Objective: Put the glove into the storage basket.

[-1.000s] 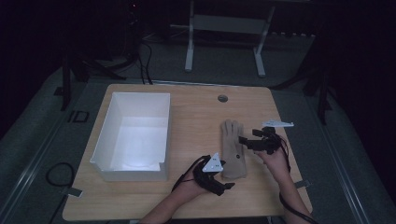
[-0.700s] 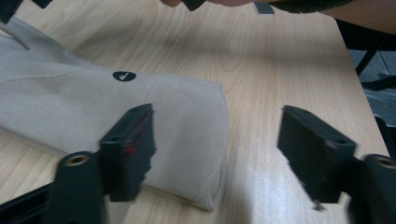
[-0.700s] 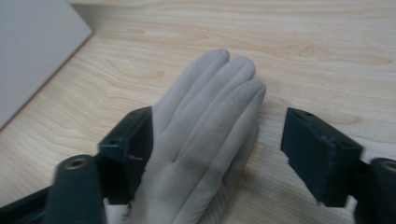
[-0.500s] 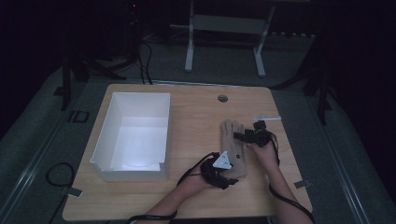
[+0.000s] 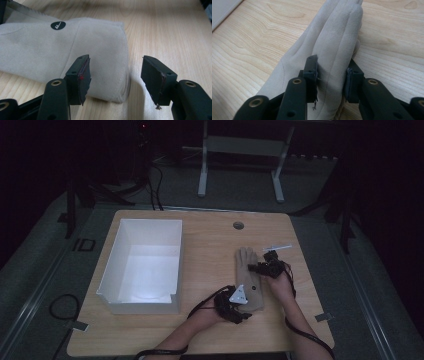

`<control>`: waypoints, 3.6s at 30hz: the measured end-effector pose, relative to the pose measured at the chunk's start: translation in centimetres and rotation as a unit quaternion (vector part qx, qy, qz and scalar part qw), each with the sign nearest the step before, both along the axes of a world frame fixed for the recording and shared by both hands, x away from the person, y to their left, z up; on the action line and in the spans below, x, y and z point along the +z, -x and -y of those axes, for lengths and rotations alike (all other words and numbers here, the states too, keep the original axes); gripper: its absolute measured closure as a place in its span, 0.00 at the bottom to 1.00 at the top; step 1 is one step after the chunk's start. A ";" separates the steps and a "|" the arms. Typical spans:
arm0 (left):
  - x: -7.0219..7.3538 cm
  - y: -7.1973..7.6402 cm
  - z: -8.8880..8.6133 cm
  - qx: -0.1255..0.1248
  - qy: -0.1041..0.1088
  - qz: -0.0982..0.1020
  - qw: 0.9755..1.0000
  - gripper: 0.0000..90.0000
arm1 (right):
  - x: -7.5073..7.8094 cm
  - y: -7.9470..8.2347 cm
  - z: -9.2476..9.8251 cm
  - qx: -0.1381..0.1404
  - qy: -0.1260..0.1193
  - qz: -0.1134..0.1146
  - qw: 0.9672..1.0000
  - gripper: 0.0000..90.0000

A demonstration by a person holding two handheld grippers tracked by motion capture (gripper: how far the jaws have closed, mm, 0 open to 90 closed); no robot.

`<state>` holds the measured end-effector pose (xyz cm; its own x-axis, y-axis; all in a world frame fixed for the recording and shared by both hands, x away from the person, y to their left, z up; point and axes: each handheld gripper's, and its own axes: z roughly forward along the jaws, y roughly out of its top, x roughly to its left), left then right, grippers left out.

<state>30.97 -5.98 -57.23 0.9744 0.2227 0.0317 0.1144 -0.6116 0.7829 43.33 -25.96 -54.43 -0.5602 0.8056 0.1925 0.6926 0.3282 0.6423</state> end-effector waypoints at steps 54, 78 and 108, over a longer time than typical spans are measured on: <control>12.5 -0.9 -3.5 0.051 -0.022 -0.016 0.998 0.91 | 11.6 2.1 -1.0 0.011 -0.075 0.087 0.993 0.82; 16.2 0.2 -9.8 0.091 -0.032 0.003 0.995 0.91 | 15.5 1.9 -7.4 0.053 -0.104 0.109 0.987 0.82; 17.7 2.3 -21.2 0.177 -0.025 0.012 0.984 0.91 | 16.9 1.2 -19.1 0.108 -0.107 0.106 0.983 0.82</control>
